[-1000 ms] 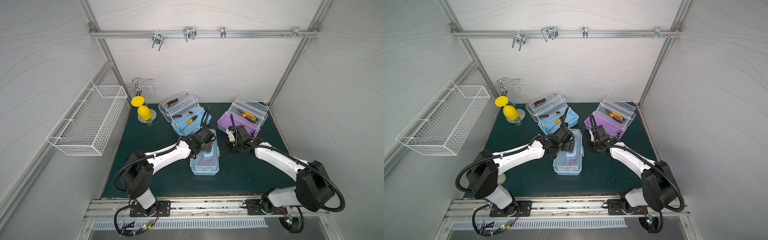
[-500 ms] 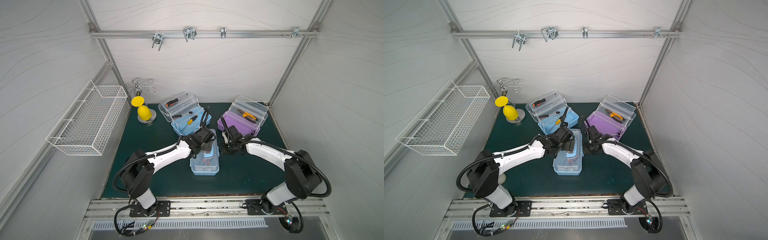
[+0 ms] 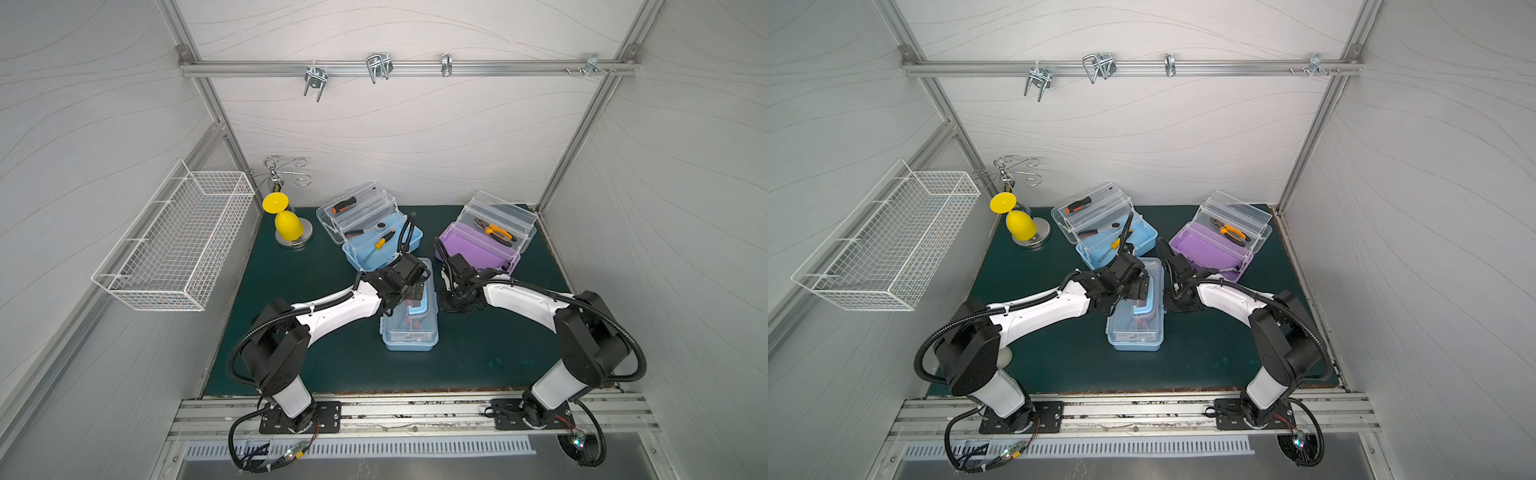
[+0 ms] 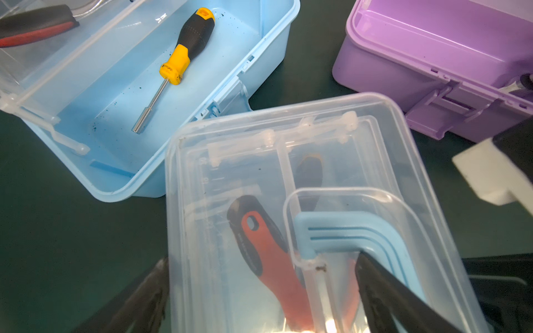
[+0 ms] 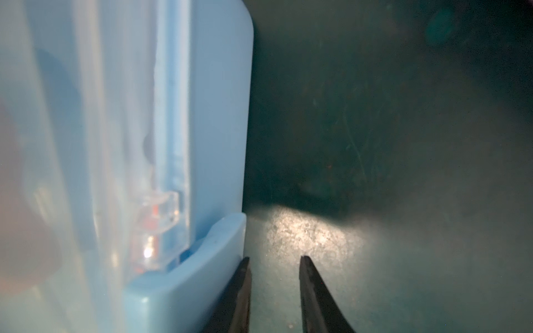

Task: Close toolboxes
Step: Fasten the toolbox latch on the toolbox, then move the toolbox to the center of the board.

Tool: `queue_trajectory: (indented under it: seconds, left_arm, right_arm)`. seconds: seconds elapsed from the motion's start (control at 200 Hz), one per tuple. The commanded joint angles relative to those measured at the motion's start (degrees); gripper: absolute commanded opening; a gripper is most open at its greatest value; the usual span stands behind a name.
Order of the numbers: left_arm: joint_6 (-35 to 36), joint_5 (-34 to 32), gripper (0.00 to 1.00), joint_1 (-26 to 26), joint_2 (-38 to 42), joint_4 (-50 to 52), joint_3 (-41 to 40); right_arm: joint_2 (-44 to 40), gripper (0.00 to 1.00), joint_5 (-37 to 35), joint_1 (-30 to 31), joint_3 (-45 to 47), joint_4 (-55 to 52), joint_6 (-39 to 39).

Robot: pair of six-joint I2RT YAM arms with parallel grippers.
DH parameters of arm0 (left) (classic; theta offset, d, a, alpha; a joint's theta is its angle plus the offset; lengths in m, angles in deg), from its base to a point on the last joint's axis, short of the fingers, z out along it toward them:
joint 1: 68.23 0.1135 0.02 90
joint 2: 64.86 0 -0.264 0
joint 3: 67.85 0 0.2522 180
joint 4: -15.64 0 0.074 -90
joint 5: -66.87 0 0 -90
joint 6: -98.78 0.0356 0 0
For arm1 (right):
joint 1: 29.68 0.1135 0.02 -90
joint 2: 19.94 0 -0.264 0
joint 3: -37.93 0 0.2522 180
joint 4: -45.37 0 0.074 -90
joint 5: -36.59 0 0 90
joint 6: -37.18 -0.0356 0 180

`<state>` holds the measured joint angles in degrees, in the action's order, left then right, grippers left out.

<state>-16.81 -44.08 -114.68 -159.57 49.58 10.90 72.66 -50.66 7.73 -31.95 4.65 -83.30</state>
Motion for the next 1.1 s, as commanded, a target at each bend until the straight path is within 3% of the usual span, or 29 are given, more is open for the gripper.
queue_trajectory:
  seconds: [0.0, 0.375, 0.5, 0.715, 1.095]
  left_arm:
    - [1.00, 13.81, 0.98, -1.99, -6.28, 6.95, -4.88]
    - [0.54, 15.36, 0.97, -1.97, -7.35, 5.60, -5.40]
    - [0.45, 15.24, 0.97, -1.99, -7.35, 5.64, -5.57]
    - [1.34, 12.60, 0.97, -2.00, -6.24, 8.93, -3.60]
    - [5.09, 0.66, 0.99, -2.02, 1.18, 23.39, 6.60]
  right_arm:
    - [-0.05, 0.31, 12.73, 0.60, 0.75, 10.26, -2.65]
    - [-0.23, 0.31, 19.50, -2.08, 3.44, 16.85, -5.75]
    - [-0.54, 0.33, 16.25, -2.07, 2.53, 13.28, -4.52]
    - [-4.13, 0.45, 6.73, -2.70, 0.86, 4.17, -0.46]
    - [-11.44, 0.56, 4.84, -5.18, 3.08, -0.71, 2.51]
